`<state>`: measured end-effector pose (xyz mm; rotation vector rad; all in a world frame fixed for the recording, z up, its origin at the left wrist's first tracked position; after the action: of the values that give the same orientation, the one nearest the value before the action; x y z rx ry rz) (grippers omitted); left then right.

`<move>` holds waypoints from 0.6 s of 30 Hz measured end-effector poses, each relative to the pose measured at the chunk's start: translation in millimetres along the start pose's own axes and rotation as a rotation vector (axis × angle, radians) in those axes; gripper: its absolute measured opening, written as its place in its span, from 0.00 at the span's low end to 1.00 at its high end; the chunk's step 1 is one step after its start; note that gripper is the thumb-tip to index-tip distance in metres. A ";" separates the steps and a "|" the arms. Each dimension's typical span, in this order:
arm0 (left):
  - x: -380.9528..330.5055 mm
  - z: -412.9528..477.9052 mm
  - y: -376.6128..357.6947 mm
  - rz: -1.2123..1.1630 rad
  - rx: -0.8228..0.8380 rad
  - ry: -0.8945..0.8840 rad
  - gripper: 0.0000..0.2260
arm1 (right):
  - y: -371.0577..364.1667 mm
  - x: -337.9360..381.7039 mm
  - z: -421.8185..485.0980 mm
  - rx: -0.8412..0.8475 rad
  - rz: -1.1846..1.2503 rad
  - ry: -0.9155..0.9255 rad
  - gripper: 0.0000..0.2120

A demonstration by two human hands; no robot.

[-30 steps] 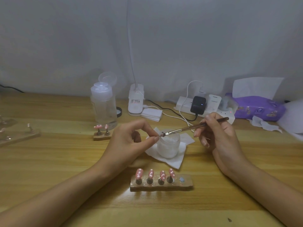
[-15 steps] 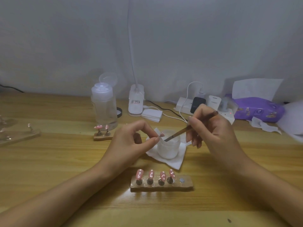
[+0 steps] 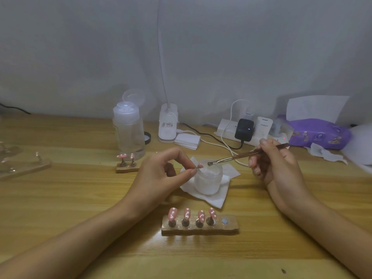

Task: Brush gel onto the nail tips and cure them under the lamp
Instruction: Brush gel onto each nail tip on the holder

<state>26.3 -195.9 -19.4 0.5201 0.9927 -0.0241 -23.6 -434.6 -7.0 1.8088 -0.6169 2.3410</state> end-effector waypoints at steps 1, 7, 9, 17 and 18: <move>-0.1 0.0 0.1 0.004 -0.003 -0.009 0.03 | 0.0 -2.2 0.0 -0.009 0.025 -0.029 0.11; -1.6 -0.2 0.8 0.029 -0.013 -0.057 0.03 | -5.3 -2.5 -3.2 0.015 0.069 -0.045 0.11; -1.8 0.0 0.8 0.026 -0.011 -0.058 0.03 | -6.3 -1.8 -3.3 0.025 0.080 -0.042 0.11; -0.9 0.8 0.7 0.030 -0.013 -0.065 0.03 | -7.3 -3.4 -3.9 0.097 0.001 -0.026 0.12; -0.9 0.7 0.9 0.028 -0.015 -0.069 0.03 | -6.3 -3.8 -3.4 0.083 0.013 -0.031 0.12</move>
<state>26.5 -195.7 -18.0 0.5158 0.9172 -0.0098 -23.5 -427.0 -9.8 1.8848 -0.5438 2.3851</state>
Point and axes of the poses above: each hand's wrist, its own z-axis towards the middle knuckle, its own y-axis out of the back of the hand, x = y × z, the point moved 2 cm from there along z, towards the middle knuckle, and after that the axes turned 2 degrees about z, right-handed, at the moved point
